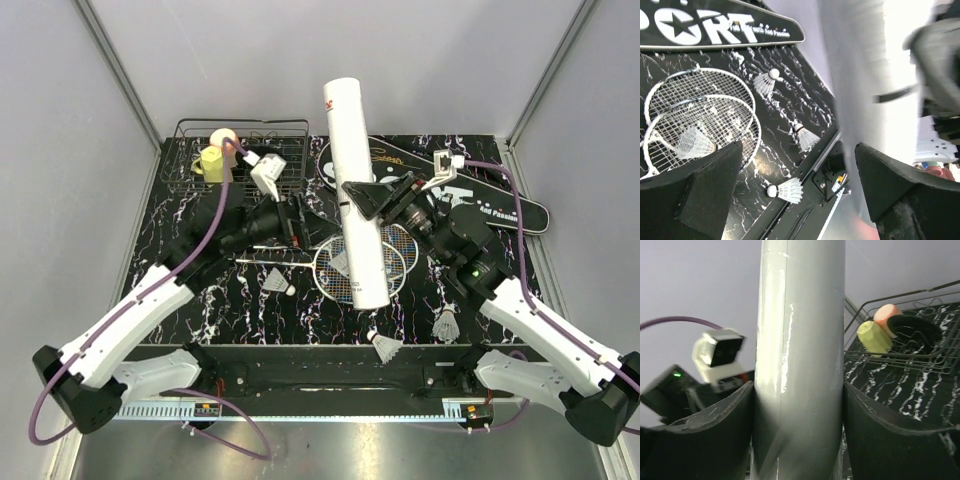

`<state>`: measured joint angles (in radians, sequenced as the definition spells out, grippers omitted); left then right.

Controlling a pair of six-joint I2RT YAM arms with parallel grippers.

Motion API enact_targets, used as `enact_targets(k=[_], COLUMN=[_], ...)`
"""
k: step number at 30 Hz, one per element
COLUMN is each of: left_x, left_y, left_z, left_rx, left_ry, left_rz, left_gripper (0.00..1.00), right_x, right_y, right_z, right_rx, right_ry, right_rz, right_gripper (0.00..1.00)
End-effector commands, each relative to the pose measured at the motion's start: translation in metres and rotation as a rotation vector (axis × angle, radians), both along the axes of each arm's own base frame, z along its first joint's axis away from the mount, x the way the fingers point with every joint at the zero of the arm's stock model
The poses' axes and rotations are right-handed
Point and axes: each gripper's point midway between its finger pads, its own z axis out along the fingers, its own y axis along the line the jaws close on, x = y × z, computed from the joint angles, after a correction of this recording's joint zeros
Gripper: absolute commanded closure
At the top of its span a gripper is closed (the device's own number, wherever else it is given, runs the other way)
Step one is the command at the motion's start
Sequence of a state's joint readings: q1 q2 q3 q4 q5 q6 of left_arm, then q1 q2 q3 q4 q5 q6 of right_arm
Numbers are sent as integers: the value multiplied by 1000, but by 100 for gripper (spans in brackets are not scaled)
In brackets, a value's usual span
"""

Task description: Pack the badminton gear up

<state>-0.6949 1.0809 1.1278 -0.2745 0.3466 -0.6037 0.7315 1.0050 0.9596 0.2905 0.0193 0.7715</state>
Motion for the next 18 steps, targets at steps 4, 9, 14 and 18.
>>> enact_targets(k=[4, 9, 14, 18], left_x=[-25, -26, -17, -14], left_y=[24, -11, -28, -40], left_z=[94, 80, 69, 64], left_rx=[-361, -365, -331, -311], left_ry=[-200, -116, -91, -78], left_rz=[54, -85, -72, -107], left_gripper=[1, 1, 1, 1], right_x=[-4, 2, -2, -7], right_y=[-8, 1, 7, 8], right_z=[9, 17, 27, 35], right_rx=[-24, 95, 165, 182], right_ry=[-133, -52, -34, -42], right_rz=[-45, -14, -13, -41], right_gripper=[41, 40, 37, 35])
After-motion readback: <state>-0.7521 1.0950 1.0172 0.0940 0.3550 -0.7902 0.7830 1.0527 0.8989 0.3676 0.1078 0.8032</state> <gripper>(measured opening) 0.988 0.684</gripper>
